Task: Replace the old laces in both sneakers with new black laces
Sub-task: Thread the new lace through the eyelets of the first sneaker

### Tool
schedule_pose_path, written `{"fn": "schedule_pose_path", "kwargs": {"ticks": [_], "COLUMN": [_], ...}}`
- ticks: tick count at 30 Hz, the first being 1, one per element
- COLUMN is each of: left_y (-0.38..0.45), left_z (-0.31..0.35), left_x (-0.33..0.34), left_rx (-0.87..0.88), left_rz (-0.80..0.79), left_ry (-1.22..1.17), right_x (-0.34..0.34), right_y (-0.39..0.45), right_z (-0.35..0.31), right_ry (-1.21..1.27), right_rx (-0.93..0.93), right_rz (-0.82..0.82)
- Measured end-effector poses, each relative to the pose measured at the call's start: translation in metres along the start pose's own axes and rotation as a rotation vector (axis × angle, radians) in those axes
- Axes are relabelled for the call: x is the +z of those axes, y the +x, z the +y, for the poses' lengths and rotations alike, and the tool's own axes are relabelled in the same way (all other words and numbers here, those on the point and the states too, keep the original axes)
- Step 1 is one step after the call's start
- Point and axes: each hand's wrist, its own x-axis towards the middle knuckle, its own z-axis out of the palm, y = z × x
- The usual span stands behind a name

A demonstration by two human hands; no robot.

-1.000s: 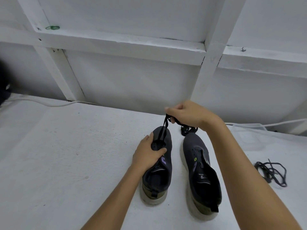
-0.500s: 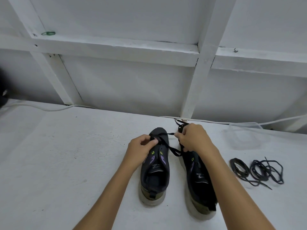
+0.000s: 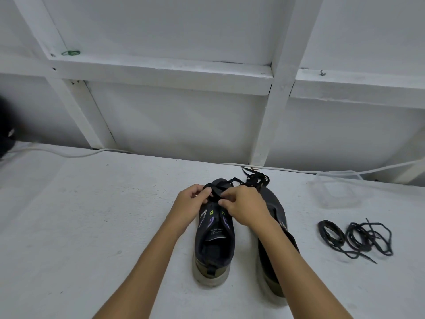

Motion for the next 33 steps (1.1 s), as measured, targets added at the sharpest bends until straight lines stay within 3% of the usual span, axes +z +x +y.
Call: {"fn": "schedule_pose_path", "kwargs": {"ticks": [6, 11, 16, 21, 30, 33], "left_y": [-0.002, -0.003, -0.004, 0.0, 0.009, 0.008], "left_z": [0.003, 0.011, 0.036, 0.057, 0.024, 0.016], "left_x": [-0.001, -0.004, -0.009, -0.007, -0.026, -0.025], "left_rx": [-0.007, -0.035, 0.1, 0.194, 0.162, 0.21], "left_rz": [0.011, 0.017, -0.079, -0.185, -0.254, -0.213], "left_ry": [-0.014, -0.164, -0.185, -0.046, 0.519, 0.542], "right_x": [0.011, 0.01, 0.011, 0.014, 0.008, 0.008], "right_y": [0.011, 0.012, 0.011, 0.004, 0.004, 0.005], "right_z": [0.002, 0.004, -0.006, -0.014, -0.006, -0.007], "right_ry": [0.107, 0.578, 0.455, 0.408, 0.627, 0.624], "right_rx": [-0.031, 0.15, 0.018, -0.034, 0.084, 0.109], "right_rz": [0.063, 0.128, 0.087, -0.101, -0.019, -0.006]}}
